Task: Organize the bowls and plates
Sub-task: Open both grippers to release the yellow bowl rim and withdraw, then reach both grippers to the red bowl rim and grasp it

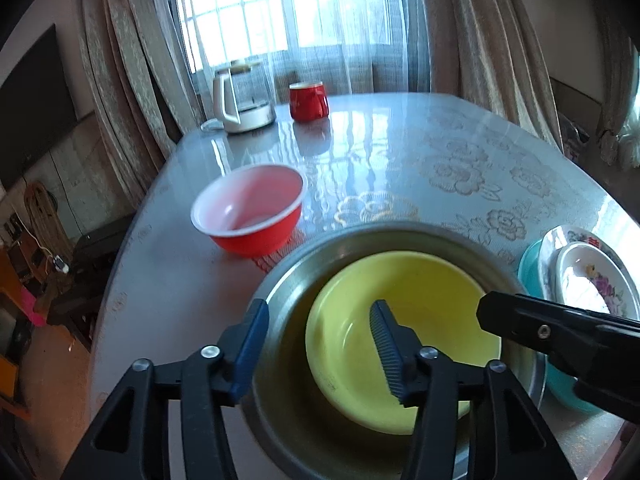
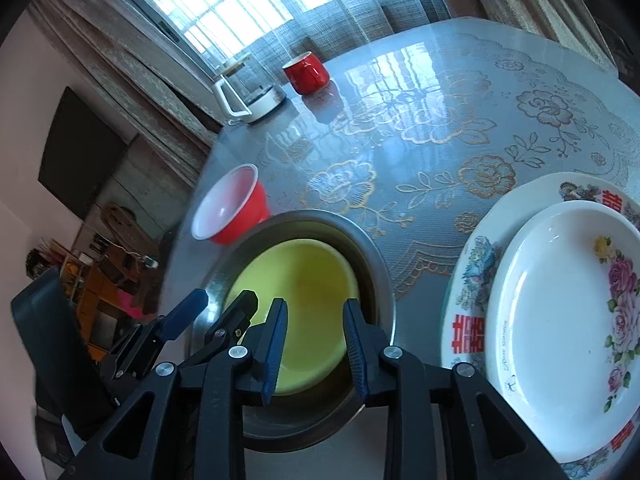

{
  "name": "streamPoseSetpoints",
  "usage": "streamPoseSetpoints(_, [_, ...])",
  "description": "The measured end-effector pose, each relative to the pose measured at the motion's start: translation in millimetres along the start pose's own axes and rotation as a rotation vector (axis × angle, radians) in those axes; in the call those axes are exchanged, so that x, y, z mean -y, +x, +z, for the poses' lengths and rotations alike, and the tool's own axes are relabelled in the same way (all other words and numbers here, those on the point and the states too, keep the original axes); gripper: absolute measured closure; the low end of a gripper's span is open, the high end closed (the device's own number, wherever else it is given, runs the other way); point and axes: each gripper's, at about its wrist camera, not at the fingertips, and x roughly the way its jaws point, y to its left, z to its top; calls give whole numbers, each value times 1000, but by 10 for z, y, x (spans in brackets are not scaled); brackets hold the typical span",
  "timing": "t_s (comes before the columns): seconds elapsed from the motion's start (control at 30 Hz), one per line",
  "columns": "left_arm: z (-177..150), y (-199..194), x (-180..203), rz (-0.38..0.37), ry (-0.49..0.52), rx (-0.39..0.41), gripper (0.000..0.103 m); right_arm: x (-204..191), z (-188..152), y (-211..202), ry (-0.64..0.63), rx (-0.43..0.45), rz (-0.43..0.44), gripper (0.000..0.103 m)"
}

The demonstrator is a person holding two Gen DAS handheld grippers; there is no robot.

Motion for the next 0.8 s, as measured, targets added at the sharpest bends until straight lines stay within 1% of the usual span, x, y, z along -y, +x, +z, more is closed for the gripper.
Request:
streamPoseSetpoints(0.07, [13,-47,-10,-5,0,9,44,-7,1,-23,0,12,8,74])
streamPoseSetpoints(0.1, [17,-65,-21,-2,-4,12,41,-7,3,-37,3,18,16,73])
streamPoseSetpoints(0.13, [8,-77,-39,1,-8,11,36,-4,6,-51,7,22,19,73])
streamPoseSetpoints(0.23, [5,-110,-100,1,-32,11,32,11,17,-97,22,42,41,71])
streamPoseSetpoints(0.33, [8,-125,-162,-5,-52,3,31,19,32,-118,26,51,34,70])
streamPoseSetpoints(0.43, [7,-133,-226,-12,-80,-11,25,15,45,-107,24,48,28,70])
streamPoseSetpoints(0.6, [24,-148,-365,-33,-131,-21,21,-47,86,-22,8,36,15,69])
streamPoseSetpoints(0.67, [41,-149,-441,-32,-150,-17,18,-97,107,28,-5,26,12,69])
streamPoseSetpoints(0.73, [66,-138,-550,-26,-179,-12,14,-142,139,72,-20,17,4,66])
streamPoseSetpoints(0.8, [86,-112,-685,-15,-222,-8,10,-186,186,123,-41,13,-3,66])
